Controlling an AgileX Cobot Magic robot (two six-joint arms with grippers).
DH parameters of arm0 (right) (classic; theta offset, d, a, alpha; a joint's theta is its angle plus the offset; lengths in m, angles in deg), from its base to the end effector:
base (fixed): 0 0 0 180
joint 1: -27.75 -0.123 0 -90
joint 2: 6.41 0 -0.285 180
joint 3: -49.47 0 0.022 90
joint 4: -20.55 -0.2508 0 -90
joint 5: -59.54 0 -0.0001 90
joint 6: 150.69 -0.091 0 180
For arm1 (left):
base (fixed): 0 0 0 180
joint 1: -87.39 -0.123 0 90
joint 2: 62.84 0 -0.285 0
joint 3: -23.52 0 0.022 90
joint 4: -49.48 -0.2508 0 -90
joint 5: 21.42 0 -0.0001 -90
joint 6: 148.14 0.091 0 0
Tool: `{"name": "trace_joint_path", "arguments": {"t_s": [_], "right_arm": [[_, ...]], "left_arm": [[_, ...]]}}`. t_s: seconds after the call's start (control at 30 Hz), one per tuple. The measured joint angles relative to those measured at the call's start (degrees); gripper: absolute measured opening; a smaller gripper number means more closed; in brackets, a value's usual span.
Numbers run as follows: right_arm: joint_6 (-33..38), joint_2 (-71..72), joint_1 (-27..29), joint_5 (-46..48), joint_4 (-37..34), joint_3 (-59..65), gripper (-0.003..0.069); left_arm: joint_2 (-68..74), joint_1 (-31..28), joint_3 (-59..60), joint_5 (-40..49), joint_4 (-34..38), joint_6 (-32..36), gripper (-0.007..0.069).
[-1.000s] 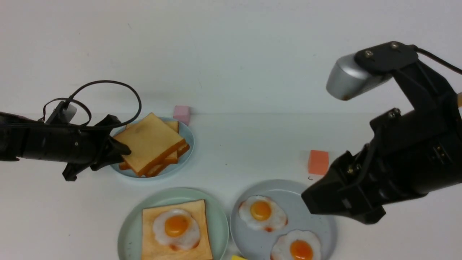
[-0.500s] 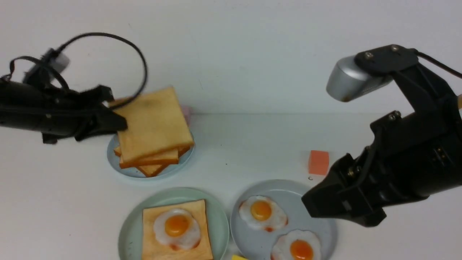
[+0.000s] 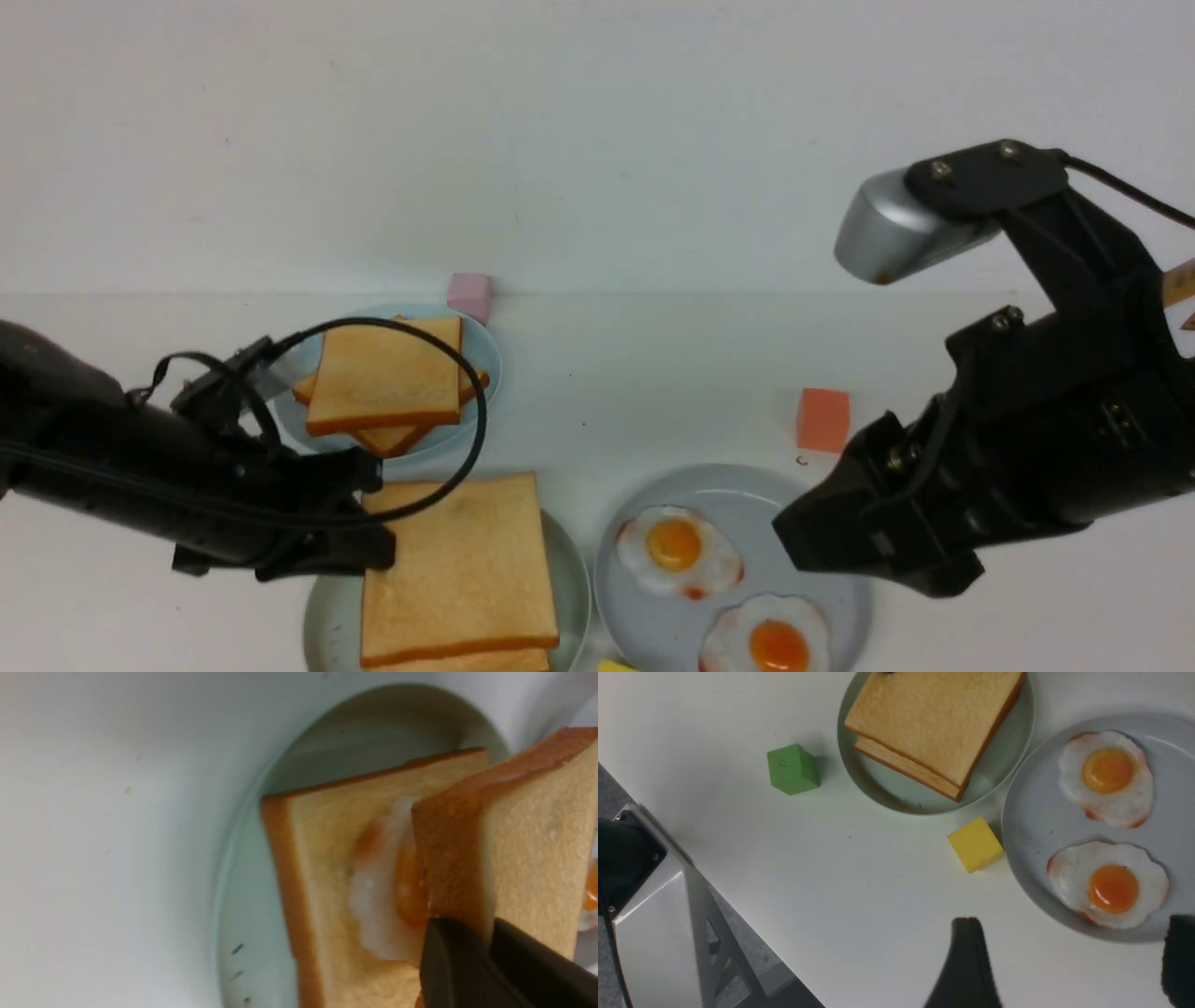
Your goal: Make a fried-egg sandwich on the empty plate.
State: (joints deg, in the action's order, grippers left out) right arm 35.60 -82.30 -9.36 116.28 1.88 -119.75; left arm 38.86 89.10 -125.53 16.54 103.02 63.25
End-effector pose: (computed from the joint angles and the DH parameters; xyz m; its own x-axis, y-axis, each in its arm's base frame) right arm 0.1715 0.1604 0.3668 -0.6788 -0.4249 -0.5989 -0.6648 0.7020 0.2555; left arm 0.2858 -0.0536 0.1753 -0.9475 -0.2036 -0.2465 -0.0391 0.8391 -0.5425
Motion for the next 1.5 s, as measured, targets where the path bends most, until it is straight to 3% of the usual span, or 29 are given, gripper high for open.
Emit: {"name": "trace_joint_path", "arguments": {"t_s": [0.13, 0.27, 0.37, 0.43, 0.47, 0.53, 0.57, 0.67, 0.8, 0.93, 1.0, 1.1, 1.17, 1.2, 1.23, 1.3, 1.5], "right_arm": [[0.0, 0.0, 0.0, 0.05, 0.01, 0.0, 0.0535], [0.0, 0.0, 0.0, -0.01, 0.01, 0.0, 0.0521], [0.0, 0.0, 0.0, -0.56, 0.01, 0.0, 0.0399], [0.06, 0.0, 0.0, -1.4, 0.47, 0.0, 0.026], [0.06, 0.0, 0.0, -1.91, 0.53, 0.12, 0.0227], [0.73, 0.61, 0.0, -5.92, 0.79, 1.76, 0.0058], [0.98, 1.25, 0.0, -7.99, 0.9, 2.89, 0.0022], [3.42, 5.09, 0.0, -16.11, 1.39, 9.14, -0.0011], [9.09, 12.05, 0.0, -23.17, 1.52, 18.14, -0.001], [13.29, 21.9, 0.0, -31.35, 1.52, 29.97, -0.001], [13.8, 27.89, 0.0, -36.51, 1.41, 37.22, -0.001], [13.87, 33.93, 0.0, -41.72, 0.54, 44.58, -0.001], [13.99, 37.51, 0.0, -46.09, 0.08, 49.08, -0.001], [13.99, 37.51, 0.0, -46.55, 0.08, 49.41, -0.001], [14.04, 39.48, 0.0, -49.79, -0.05, 51.5, -0.001], [14.04, 41.23, 0.0, -54.65, -0.18, 53.73, -0.0009], [14.04, 42.99, 0.0, -59.14, -0.27, 55.07, -0.0006]], "left_arm": [[2.52, 0.0, 0.19, -1.21, -0.13, -1.19, 0.0043], [3.1, 0.0, 0.11, -1.08, -0.98, -2.29, 0.009], [2.58, 0.0, -1.14, 1.47, -5.38, -5.73, 0.0212], [1.78, 0.0, -2.09, 2.85, -7.92, -8.81, 0.0297], [1.21, 0.0, -2.57, 3.23, -8.66, -10.22, 0.0328], [-0.93, 0.0, -3.59, 4.39, -10.72, -13.24, 0.0433], [-2.02, 0.0, -3.78, 4.71, -11.16, -14.45, 0.0468], [-7.57, 0.0, -3.9, 6.76, -12.41, -16.44, 0.0562], [-16.95, 0.0, -3.9, 9.84, -14.54, -17.69, 0.0591], [-31.07, 0.0, -3.9, 13.06, -17.31, -18.15, 0.0548], [-39.62, 0.0, -3.33, 15.96, -19.12, -18.32, 0.0473], [-51.31, 0.0, -0.5, 20.7, -21.54, -19.06, 0.0331], [-59.99, 0.0, 3.01, 24.54, -23.73, -21.89, 0.0174], [-60.77, 0.0, 3.4, 24.54, -23.73, -22.21, 0.0174], [-66.15, 0.0, 6.31, 26.29, -25.0, -24.57, 0.0081], [-73.62, 0.0, 10.61, 27.68, -26.7, -27.6, -0.001], [-89.52, 0.0, 15.41, 28.02, -29.96, -30.69, -0.0013]]}}
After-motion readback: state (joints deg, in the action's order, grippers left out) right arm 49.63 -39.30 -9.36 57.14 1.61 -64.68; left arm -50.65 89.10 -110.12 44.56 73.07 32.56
